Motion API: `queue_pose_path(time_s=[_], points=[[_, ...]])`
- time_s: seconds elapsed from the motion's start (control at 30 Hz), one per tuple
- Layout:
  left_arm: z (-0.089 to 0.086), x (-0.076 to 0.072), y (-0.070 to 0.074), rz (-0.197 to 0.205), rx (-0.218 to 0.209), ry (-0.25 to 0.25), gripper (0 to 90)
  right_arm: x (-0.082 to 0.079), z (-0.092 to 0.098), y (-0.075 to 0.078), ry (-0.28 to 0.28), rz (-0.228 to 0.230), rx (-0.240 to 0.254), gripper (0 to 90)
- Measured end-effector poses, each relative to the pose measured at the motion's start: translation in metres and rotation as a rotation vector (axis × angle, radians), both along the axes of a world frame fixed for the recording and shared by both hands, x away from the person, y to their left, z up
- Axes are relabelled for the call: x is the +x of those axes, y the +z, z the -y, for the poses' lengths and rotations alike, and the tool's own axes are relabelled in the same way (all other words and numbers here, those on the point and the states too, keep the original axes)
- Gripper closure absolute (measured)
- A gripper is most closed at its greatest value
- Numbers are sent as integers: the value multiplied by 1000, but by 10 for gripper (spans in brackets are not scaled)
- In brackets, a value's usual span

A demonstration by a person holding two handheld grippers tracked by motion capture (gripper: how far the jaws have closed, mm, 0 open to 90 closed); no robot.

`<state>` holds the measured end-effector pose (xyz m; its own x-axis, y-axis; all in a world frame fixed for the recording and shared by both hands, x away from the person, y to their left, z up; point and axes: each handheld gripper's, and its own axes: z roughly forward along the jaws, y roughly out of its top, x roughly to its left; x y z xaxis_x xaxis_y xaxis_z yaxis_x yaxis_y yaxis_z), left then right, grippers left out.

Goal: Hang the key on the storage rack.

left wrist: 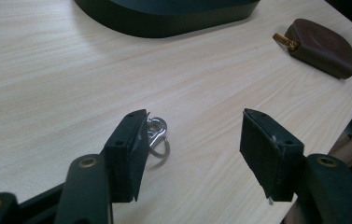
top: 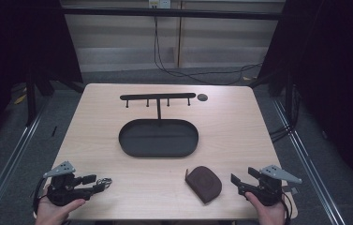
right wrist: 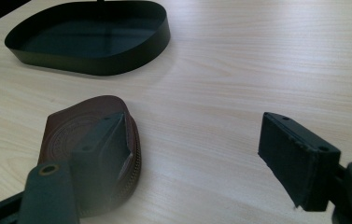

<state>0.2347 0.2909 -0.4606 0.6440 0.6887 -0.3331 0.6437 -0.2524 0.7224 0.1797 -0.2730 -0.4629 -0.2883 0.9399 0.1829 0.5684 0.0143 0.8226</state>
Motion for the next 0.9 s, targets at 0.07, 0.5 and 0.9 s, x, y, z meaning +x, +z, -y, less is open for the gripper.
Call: queue_pose_path(time_s=[0.07, 0.5, 0.9], points=[[0, 1, 0, -8, 4, -8, 436, 1, 1, -1, -4, -5, 1, 242], [-3, 2, 0, -35, -20, -16, 497, 0, 0, -1, 18, -16, -6, 255], [6, 9, 9, -40, 23, -24, 472, 1, 0, -1, 18, -29, -13, 254]])
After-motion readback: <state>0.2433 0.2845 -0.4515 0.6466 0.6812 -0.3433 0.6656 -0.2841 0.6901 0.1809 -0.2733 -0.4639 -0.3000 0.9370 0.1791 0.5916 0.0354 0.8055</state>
